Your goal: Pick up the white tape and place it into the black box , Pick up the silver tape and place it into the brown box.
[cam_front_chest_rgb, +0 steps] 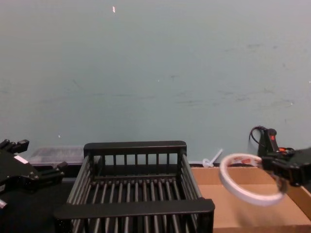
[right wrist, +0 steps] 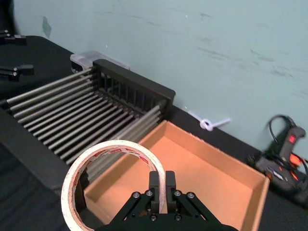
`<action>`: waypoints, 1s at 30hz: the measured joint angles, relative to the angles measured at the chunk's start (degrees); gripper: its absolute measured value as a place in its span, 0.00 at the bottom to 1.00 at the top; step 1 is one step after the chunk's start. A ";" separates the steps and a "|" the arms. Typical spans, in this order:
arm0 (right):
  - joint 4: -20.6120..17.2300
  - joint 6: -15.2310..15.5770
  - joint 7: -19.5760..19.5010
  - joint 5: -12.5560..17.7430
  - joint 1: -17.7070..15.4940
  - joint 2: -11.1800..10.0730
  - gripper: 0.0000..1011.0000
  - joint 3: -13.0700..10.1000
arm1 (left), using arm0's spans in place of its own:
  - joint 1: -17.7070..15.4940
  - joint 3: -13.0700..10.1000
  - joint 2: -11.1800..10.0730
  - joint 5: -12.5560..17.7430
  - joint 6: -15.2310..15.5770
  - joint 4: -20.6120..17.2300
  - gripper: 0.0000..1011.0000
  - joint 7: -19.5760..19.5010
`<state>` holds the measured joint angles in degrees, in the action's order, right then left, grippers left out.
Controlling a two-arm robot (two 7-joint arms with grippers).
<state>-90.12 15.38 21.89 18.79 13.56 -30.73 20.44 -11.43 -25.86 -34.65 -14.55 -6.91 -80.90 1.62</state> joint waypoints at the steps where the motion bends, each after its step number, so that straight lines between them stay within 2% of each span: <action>1: 0.40 -0.01 0.13 -0.23 0.52 0.35 0.08 0.27 | 0.00 0.00 0.00 0.00 0.00 0.00 0.99 0.00; 12: 6.14 0.07 1.56 -3.59 7.59 5.18 0.08 3.79 | 0.00 0.00 0.00 0.00 0.00 0.00 0.99 0.00; 30: 13.86 -1.10 4.29 -5.88 14.60 10.92 0.08 7.54 | 0.00 0.00 0.00 0.00 0.00 0.00 0.99 0.00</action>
<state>-76.25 14.28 26.17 12.91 28.15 -19.82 27.98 -11.43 -25.86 -34.65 -14.55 -6.91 -80.90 1.62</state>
